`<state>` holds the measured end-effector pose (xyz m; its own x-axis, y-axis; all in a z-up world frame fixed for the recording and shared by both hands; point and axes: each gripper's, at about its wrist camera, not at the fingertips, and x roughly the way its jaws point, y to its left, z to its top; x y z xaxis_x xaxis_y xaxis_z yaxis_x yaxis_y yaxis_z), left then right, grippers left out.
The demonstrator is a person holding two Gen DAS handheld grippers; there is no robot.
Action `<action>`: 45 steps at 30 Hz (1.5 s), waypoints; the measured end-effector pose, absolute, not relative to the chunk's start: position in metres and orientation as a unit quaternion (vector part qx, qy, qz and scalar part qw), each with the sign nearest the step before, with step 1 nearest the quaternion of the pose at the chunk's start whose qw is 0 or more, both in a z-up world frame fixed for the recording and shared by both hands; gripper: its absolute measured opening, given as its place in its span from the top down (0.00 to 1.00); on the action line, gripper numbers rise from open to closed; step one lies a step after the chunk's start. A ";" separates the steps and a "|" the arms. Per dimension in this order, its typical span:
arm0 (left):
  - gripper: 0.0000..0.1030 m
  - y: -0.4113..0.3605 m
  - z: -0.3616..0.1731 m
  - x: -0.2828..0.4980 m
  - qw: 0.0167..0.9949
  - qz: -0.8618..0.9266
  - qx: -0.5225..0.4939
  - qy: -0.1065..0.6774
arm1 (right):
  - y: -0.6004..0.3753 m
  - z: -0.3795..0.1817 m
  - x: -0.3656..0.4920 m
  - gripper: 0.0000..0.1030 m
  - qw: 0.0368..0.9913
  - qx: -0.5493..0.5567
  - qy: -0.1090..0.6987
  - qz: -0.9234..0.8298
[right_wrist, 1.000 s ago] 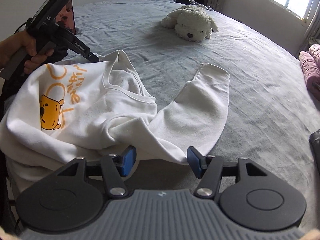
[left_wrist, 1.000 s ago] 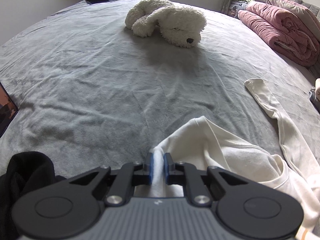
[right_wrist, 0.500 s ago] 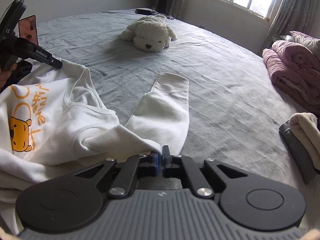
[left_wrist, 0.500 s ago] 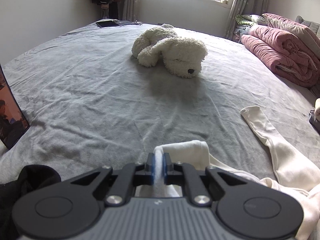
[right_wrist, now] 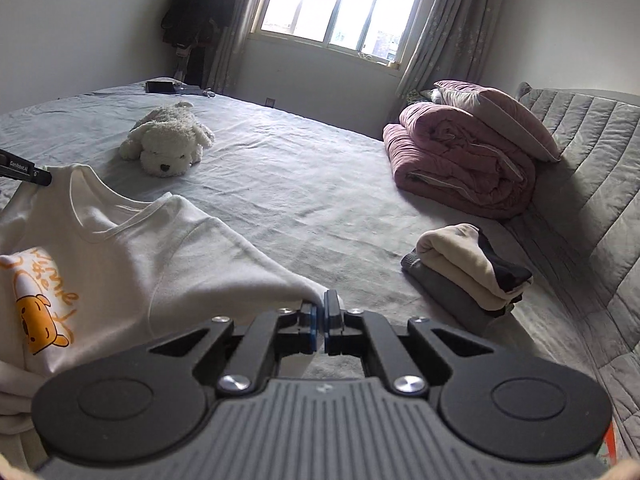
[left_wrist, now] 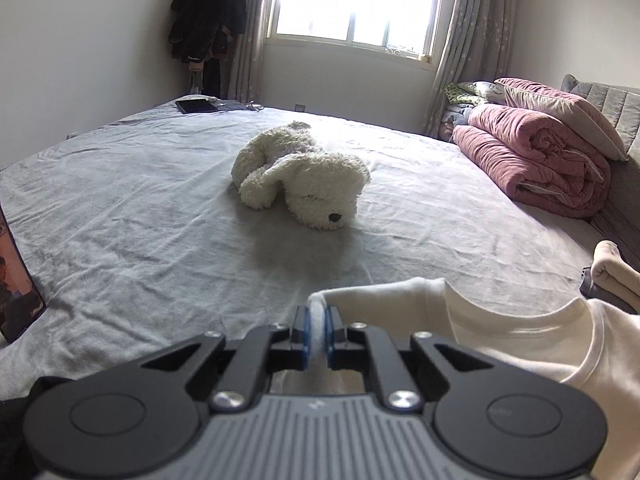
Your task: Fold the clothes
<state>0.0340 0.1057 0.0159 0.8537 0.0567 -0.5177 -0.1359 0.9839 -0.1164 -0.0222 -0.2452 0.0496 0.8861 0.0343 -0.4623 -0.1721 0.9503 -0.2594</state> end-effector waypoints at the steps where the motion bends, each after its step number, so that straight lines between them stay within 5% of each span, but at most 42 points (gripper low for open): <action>1: 0.93 0.101 0.020 0.034 0.963 0.048 -0.067 0.258 | -0.250 0.054 -0.022 0.98 0.962 -0.143 0.228 0.046; 19: 0.93 0.026 0.050 0.131 0.965 0.008 0.072 0.250 | -0.293 0.057 0.061 0.98 0.963 -0.119 0.221 -0.093; 45: 0.87 -0.010 -0.084 0.267 0.927 0.053 0.137 0.345 | -0.285 -0.067 0.192 0.98 0.924 -0.153 0.343 -0.077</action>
